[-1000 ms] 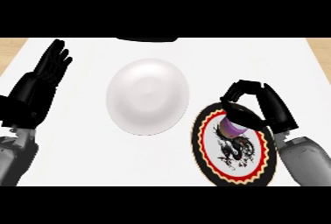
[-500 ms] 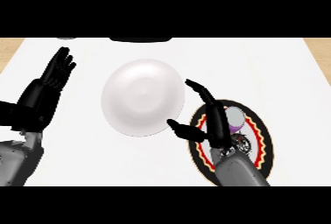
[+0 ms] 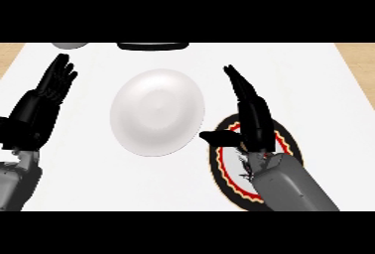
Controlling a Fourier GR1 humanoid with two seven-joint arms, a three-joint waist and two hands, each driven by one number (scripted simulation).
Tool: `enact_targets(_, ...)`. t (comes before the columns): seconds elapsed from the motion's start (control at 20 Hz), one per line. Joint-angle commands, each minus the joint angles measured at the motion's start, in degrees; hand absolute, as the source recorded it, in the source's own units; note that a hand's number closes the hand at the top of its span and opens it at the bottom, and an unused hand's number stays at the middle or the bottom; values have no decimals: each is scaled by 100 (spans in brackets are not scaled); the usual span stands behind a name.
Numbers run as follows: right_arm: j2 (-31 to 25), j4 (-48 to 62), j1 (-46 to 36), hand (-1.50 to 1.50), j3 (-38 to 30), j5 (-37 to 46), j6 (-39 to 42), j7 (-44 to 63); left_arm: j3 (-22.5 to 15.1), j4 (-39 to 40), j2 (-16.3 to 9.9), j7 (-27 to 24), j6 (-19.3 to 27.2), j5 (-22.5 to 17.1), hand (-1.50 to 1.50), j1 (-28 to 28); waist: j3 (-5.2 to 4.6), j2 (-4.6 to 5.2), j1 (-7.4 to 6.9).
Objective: Pick the can from the plate and place it in the plate
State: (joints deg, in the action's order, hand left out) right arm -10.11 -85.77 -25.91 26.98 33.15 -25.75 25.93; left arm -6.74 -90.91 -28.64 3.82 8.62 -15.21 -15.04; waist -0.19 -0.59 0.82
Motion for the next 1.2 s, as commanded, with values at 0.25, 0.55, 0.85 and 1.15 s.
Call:
enact_targets(0.25,-709,-141,-986,-150,150,-95,3173,3000,-53,58,65,-128,-66,96,0,72,-14,-6,-40)
enact_targets(0.55,-564,-578,-1135,-150,-8,-1106,4703,4378,17,44,126,37,-31,109,0,-90,9,26,-12)
enact_targets(0.85,-456,-504,-1142,-150,71,-947,4694,4794,263,324,127,-241,-305,38,0,-30,11,47,-53)
enact_targets(1.15,-728,-148,-1102,-150,92,-762,4907,4886,112,-109,162,108,-246,155,0,43,12,30,-74)
